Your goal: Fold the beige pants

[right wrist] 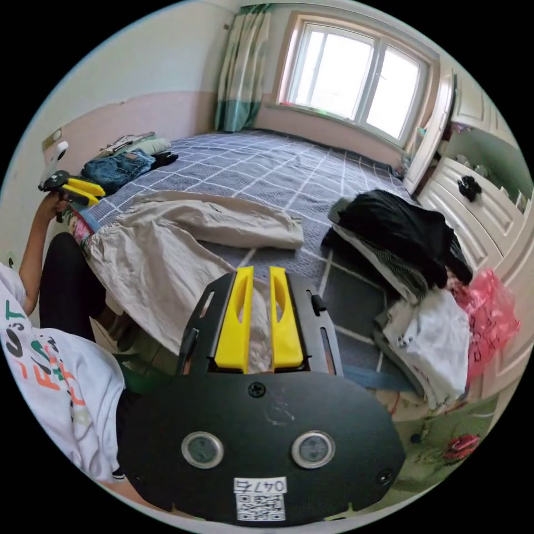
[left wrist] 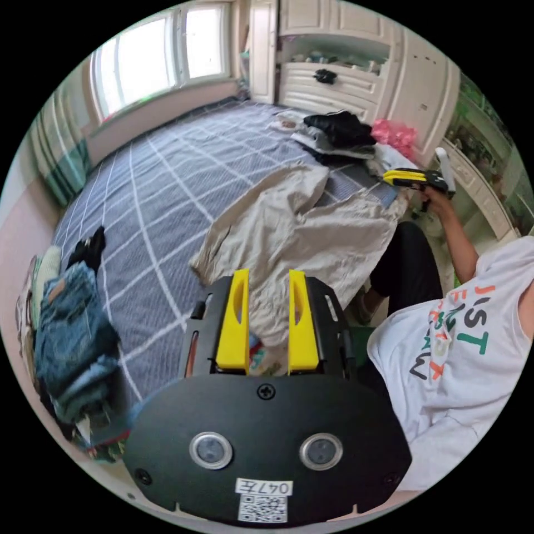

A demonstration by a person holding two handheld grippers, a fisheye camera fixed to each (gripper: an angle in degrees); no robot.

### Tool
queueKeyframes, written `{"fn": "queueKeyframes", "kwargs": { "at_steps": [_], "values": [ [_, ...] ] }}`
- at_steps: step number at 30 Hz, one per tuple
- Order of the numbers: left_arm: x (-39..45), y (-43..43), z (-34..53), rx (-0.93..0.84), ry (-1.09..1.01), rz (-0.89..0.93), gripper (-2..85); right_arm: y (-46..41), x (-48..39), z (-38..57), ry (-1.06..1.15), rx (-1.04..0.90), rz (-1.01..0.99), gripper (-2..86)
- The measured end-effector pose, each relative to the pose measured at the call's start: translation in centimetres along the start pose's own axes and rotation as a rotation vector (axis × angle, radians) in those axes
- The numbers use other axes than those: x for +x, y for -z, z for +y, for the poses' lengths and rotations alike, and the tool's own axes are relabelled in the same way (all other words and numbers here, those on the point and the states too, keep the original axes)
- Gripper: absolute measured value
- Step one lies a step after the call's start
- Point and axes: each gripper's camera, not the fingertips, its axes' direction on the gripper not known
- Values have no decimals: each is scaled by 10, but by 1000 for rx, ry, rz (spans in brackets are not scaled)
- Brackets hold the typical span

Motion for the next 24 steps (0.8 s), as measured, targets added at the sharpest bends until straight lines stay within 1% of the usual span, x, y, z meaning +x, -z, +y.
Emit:
{"fn": "queueKeyframes", "kwargs": {
  "at_steps": [2, 4, 6, 7, 8, 9, 11, 13, 15, 17, 20, 24],
  "values": [
    [-8, -13, -18, 24, -31, -14, 34, -18, -14, -35, 63, 24, -26, 10],
    [-23, -33, -36, 2, -30, -51, 9, -40, -26, -61, 118, 22, -41, 8],
    [-48, -63, -53, -71, -5, -68, 0, -69, -32, -83, 156, -34, -29, 6],
    [-53, -71, -56, -85, 6, -71, -1, -89, -31, -94, 160, -107, 4, 3],
    [-64, -85, -58, -103, 27, -76, -3, -104, -23, -100, 126, -158, 43, 1],
    [-72, -98, -56, -114, 50, -76, -3, -108, -17, -101, 99, -157, 66, -1],
    [-81, -118, -48, -157, 78, -64, -3, -118, 16, -97, -31, -118, 147, -3],
    [-89, -130, -45, -177, 108, -23, -4, -133, 38, -93, -47, -161, 192, -1],
    [-102, -134, -50, -203, 150, 45, -7, -153, 47, -93, 23, -226, 217, 7],
    [-107, -136, -53, -228, 177, 70, -7, -170, 48, -100, 114, -237, 147, 20],
    [-102, -134, -57, -218, 174, -24, -8, -180, 47, -121, 148, -196, -13, 25],
    [-91, -141, -61, -240, 125, -112, -8, -187, 43, -158, 169, -111, -74, 13]
  ]
}}
